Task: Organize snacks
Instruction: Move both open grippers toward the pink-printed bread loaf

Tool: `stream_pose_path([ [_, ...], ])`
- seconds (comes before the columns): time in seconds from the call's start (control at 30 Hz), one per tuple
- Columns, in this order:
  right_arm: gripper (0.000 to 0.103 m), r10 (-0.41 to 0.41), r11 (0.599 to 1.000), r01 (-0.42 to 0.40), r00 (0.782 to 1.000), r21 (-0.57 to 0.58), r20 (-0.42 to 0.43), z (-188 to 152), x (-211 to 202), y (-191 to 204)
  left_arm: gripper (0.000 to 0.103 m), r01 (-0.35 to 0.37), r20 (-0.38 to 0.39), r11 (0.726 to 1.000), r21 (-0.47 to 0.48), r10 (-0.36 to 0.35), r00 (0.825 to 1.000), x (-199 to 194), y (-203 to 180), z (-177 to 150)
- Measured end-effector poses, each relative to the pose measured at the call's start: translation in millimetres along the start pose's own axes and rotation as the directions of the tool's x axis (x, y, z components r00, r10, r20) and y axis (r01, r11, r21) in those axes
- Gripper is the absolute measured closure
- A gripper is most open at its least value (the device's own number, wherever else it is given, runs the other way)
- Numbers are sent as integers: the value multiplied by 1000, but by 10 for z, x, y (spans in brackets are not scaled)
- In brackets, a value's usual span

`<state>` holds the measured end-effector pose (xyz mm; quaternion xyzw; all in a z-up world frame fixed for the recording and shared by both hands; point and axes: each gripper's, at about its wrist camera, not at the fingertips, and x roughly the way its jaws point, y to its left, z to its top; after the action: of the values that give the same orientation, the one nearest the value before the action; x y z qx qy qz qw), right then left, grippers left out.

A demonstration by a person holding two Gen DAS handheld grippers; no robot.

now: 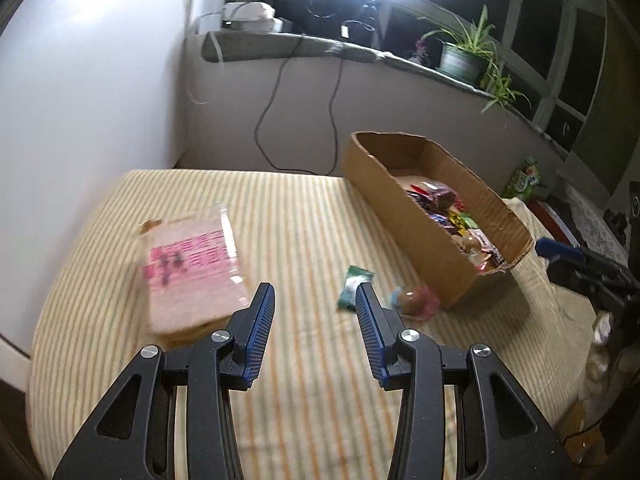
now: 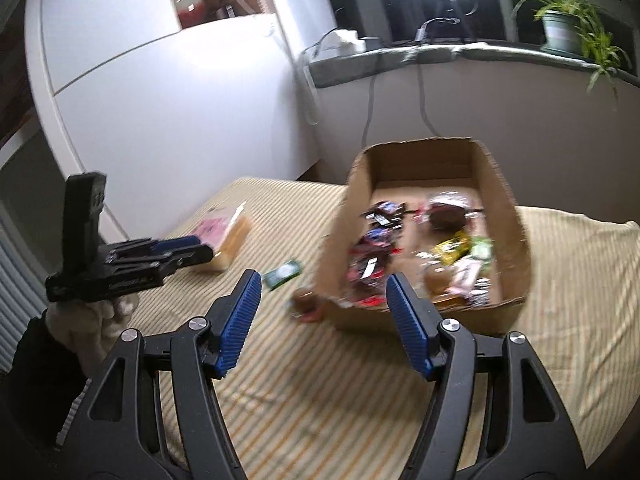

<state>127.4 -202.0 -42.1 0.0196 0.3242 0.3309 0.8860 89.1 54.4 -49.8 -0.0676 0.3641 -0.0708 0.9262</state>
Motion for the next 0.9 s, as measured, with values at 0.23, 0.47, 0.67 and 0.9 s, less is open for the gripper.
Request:
stream_pose_path([
  [0.23,31,47,998,-48,998,-30,-44,8,211,274,45,-37,28,996,-83,39,999,-182,388,-89],
  [0.47,15,100,995,-102,991,-16,-89,133,513,522,34,-45,21,981,-191,49,999,-203,791,-175],
  [0.67,9,144,989,-146,980,-3,-137,305,869,748,32,-29,-9,978,-206,27,1000,-102,932,-200],
  [0.9,9,268,963,-251,938,102,-220,526,1391,891,32,37,-17,972,-231,-42,999,31,1017,-157],
])
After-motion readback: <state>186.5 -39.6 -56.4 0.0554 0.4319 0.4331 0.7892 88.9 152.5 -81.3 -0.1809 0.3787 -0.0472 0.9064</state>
